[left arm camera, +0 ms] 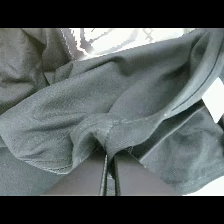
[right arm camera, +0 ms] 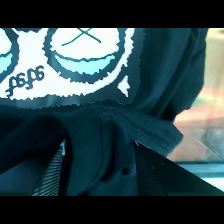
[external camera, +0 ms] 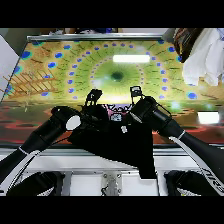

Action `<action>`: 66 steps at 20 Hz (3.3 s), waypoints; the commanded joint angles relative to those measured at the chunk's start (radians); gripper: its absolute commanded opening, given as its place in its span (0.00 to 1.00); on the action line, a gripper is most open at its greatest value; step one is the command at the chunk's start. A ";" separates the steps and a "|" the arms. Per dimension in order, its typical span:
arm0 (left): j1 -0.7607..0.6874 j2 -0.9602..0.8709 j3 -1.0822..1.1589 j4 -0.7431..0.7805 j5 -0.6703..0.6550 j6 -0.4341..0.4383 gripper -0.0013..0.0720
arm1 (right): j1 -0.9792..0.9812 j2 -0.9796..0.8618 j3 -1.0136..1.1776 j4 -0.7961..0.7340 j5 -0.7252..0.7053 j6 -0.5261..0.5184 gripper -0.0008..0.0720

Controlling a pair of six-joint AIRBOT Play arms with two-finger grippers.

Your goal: Fold the clothes and pants, and hang the long-sleeved shirts on hangers.

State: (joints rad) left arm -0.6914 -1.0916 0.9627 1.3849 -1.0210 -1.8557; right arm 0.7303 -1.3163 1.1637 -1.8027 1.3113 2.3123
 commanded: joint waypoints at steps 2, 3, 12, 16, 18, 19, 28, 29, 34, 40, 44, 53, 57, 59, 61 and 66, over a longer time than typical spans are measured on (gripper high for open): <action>-0.001 0.000 0.000 0.000 0.000 0.000 0.04 | 0.000 -0.013 -0.003 -0.015 -0.002 0.005 0.51; -0.001 0.000 0.000 0.000 -0.002 0.000 0.04 | 0.000 -0.012 -0.003 -0.020 0.023 -0.024 0.22; 0.061 0.000 0.208 0.008 -0.201 0.053 0.04 | -0.014 0.164 0.229 -0.024 0.327 -0.177 0.03; 0.037 0.018 0.209 0.003 -0.268 0.052 0.04 | -0.014 0.256 0.288 0.075 0.385 -0.122 0.03; 0.026 0.058 0.131 -0.002 -0.230 0.010 0.04 | -0.012 0.265 0.280 0.129 0.413 -0.118 0.03; 0.026 0.082 0.088 -0.027 -0.198 -0.004 0.04 | -0.006 0.263 0.269 0.139 0.415 -0.113 0.03; 0.027 0.057 0.056 -0.129 -0.094 0.023 0.11 | 0.002 0.173 0.234 0.159 0.387 -0.106 0.04; 0.027 0.045 0.073 -0.129 -0.100 0.037 0.55 | 0.002 0.169 0.234 0.159 0.387 -0.105 0.04; 0.088 0.035 0.229 -0.130 -0.243 0.126 0.86 | 0.002 0.169 0.234 0.158 0.387 -0.105 0.04; 0.325 0.037 0.341 -0.128 -0.313 0.185 0.86 | 0.002 0.167 0.234 0.158 0.398 -0.105 0.04; 0.549 0.038 0.290 -0.116 -0.303 0.265 0.86 | 0.002 0.163 0.234 0.158 0.398 -0.106 0.04; 0.979 0.036 0.116 0.089 -0.009 0.417 1.00 | 0.002 0.163 0.234 0.158 0.398 -0.105 0.04; 1.133 -0.029 0.119 0.090 0.171 0.428 1.00 | 0.002 0.163 0.234 0.158 0.397 -0.105 0.04; 1.168 -0.119 0.174 0.090 0.188 0.476 1.00 | 0.002 0.163 0.234 0.158 0.398 -0.106 0.04; 1.180 -0.241 0.258 0.091 0.195 0.499 1.00 | 0.002 0.163 0.234 0.158 0.397 -0.106 0.04; 1.104 -0.532 0.457 0.306 0.195 0.488 1.00 | 0.002 0.163 0.234 0.158 0.397 -0.105 0.04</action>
State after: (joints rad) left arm 0.4442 -1.4754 1.3190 1.5513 -0.8398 -1.3705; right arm 0.7311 -1.1530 1.3979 -1.6444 1.7096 2.2066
